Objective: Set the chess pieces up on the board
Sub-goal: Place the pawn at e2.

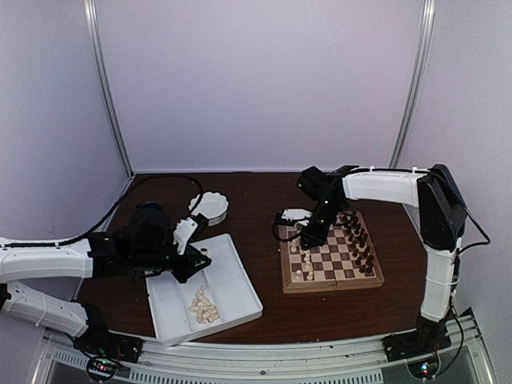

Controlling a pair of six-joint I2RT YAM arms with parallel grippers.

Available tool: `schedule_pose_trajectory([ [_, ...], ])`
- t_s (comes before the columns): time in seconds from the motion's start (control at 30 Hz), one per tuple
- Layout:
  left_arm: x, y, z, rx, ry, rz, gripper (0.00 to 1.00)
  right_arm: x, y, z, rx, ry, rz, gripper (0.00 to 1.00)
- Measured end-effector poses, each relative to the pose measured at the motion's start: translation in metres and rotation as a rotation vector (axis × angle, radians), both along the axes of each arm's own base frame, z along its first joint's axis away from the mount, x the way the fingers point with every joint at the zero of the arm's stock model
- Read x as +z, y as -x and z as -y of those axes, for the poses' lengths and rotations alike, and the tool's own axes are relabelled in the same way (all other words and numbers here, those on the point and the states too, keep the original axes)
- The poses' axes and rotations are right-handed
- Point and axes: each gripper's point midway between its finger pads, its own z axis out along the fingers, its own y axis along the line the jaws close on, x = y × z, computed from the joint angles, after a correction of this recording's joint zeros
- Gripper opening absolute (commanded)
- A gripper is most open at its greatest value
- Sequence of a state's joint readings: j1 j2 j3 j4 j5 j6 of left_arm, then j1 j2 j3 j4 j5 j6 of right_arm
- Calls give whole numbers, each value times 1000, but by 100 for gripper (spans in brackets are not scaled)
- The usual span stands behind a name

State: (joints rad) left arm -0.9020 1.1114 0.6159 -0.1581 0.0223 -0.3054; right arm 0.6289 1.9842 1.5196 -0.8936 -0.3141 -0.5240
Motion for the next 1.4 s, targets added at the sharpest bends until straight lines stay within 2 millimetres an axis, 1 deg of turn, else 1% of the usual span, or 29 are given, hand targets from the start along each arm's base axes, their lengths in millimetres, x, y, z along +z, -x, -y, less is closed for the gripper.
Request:
schedule_pose_trajectory([
  [0.53,0,0,0,0,0,0,5,0,-3,-2,-4,-7,8,14],
  [0.9,0,0,0,2,3,-3,5,-1,-6,-4,-8,-13,18,17],
  [1.4,0,0,0,7,6,-8,6,-3,-6,-2,-20,-4,15,34],
])
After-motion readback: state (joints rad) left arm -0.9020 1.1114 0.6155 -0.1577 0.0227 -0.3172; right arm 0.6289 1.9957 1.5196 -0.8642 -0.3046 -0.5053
